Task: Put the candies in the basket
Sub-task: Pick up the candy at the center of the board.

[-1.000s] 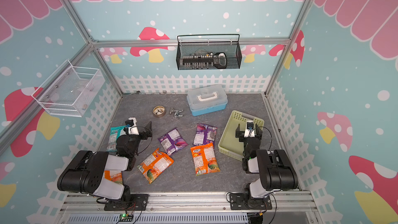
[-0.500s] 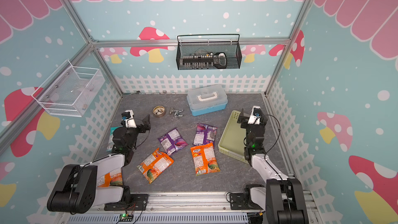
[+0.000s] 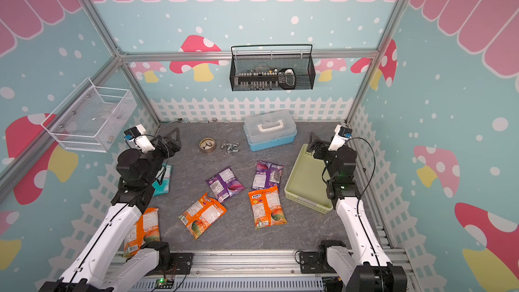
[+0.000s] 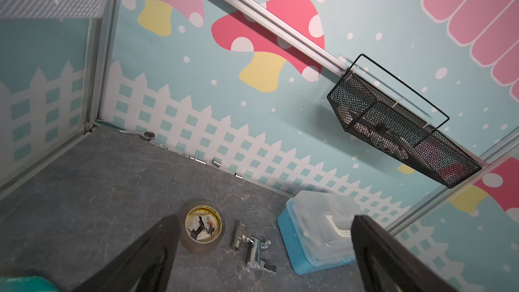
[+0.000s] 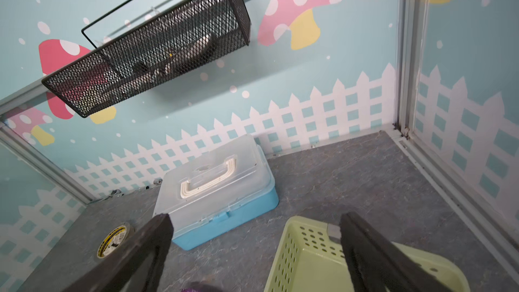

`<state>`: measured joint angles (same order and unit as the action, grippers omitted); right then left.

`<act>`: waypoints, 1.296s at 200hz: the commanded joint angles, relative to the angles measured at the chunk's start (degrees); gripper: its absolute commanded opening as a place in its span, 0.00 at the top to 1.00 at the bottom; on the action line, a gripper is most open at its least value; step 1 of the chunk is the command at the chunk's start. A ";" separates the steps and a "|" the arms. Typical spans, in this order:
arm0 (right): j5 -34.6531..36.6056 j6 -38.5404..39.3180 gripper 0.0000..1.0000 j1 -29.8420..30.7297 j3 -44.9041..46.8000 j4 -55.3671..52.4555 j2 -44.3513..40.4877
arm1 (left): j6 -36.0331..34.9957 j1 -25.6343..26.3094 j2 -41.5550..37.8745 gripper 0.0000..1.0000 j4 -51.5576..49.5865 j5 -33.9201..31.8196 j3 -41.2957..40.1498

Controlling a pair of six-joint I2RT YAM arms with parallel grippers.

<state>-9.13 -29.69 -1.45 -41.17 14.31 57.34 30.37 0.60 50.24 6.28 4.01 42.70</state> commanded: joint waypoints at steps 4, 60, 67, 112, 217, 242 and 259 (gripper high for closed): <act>-7.52 -0.62 0.01 -0.04 -2.15 -6.96 1.54 | 4.01 -3.32 -6.18 0.01 -9.06 10.10 -2.69; -12.23 -0.11 0.01 5.39 -4.32 -19.84 4.06 | 2.10 -4.33 -1.38 0.01 -16.39 36.68 -0.39; -11.63 -0.05 0.01 6.95 -4.21 -21.12 3.73 | 2.47 -4.24 -0.14 0.01 -16.48 39.27 -0.72; -7.18 -3.20 0.08 17.68 -3.06 -30.17 2.27 | 3.56 2.81 2.10 0.01 -16.28 35.52 -5.15; 5.93 -24.17 0.36 42.81 6.84 -44.85 0.36 | 1.35 29.43 9.49 0.01 -16.63 18.55 -7.01; 6.11 -27.75 0.42 44.25 10.70 -44.70 -1.59 | 1.53 29.98 10.47 0.01 -16.67 18.14 -7.54; 6.52 -28.37 0.44 44.43 12.85 -43.63 -1.49 | 1.53 30.30 11.72 0.01 -16.63 18.37 -7.45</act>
<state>-4.69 -53.95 42.46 -30.63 -28.93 56.58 32.58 30.24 60.69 -9.67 23.99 35.90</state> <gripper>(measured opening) 0.566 0.991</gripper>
